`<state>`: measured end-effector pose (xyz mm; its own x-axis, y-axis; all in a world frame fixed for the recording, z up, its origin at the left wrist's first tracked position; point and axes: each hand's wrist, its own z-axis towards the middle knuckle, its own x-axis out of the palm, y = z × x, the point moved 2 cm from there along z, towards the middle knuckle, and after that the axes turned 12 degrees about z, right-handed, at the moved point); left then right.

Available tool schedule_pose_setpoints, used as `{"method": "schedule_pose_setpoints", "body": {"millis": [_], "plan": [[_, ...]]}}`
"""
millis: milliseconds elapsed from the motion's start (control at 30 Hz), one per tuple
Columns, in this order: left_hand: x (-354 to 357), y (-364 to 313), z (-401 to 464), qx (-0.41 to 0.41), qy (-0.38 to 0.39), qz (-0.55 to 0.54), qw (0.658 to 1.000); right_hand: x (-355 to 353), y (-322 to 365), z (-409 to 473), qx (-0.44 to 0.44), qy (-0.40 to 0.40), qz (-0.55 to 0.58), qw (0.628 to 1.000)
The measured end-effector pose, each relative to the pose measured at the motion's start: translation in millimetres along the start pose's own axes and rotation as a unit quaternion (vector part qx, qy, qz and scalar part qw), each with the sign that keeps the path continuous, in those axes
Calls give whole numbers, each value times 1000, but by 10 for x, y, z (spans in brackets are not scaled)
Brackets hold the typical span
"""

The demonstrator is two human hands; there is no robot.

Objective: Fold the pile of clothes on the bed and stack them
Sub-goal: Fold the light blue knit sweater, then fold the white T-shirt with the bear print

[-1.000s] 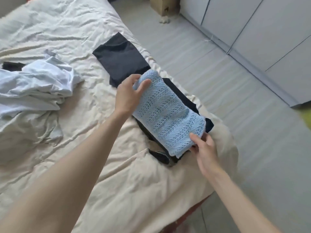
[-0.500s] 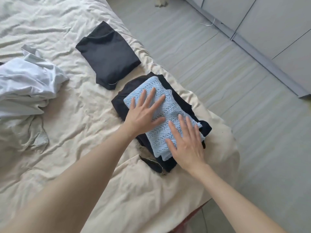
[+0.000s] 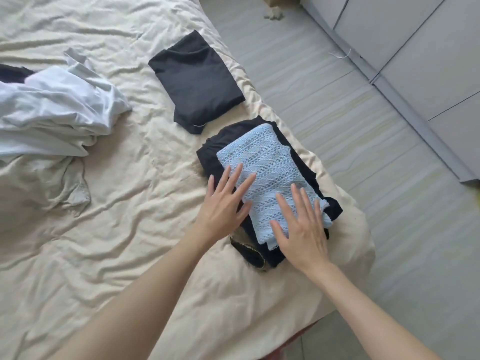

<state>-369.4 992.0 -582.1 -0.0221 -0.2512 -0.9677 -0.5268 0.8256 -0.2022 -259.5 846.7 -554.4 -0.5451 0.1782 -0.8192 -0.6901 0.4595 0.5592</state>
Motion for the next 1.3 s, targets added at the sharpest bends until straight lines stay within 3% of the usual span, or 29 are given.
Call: {"method": "schedule_pose_setpoints", "body": {"millis": [100,200,400,500,733,900,1100,1300], "plan": [[172,488,-654,-122,61,21,990,169,421,47,-94,-2,-22,995],[345,1040,-1347,-258,153,26,954,544,885,125,-163,45,-14,985],[586,1935,-2518,-382,217,-27,898,1654,1653,256,-193,264,-110,938],[717,2354,-2864,-407,247,-43,879,2134,1982,506,-192,311,-145,919],[828,3364,-2594,-435,211,-75,872,2611,2983,1734,-219,207,-151,942],[1041,3546,-2400,-437,262,-77,857,2992,3516,2404,-252,144,-150,945],[1146,3626,-2396,-434,253,-75,861,3411,3749,2855,-204,58,-206,955],[1114,3657,-2382,-429,263,-86,860,3339,3697,2628,-178,53,-45,982]]}}
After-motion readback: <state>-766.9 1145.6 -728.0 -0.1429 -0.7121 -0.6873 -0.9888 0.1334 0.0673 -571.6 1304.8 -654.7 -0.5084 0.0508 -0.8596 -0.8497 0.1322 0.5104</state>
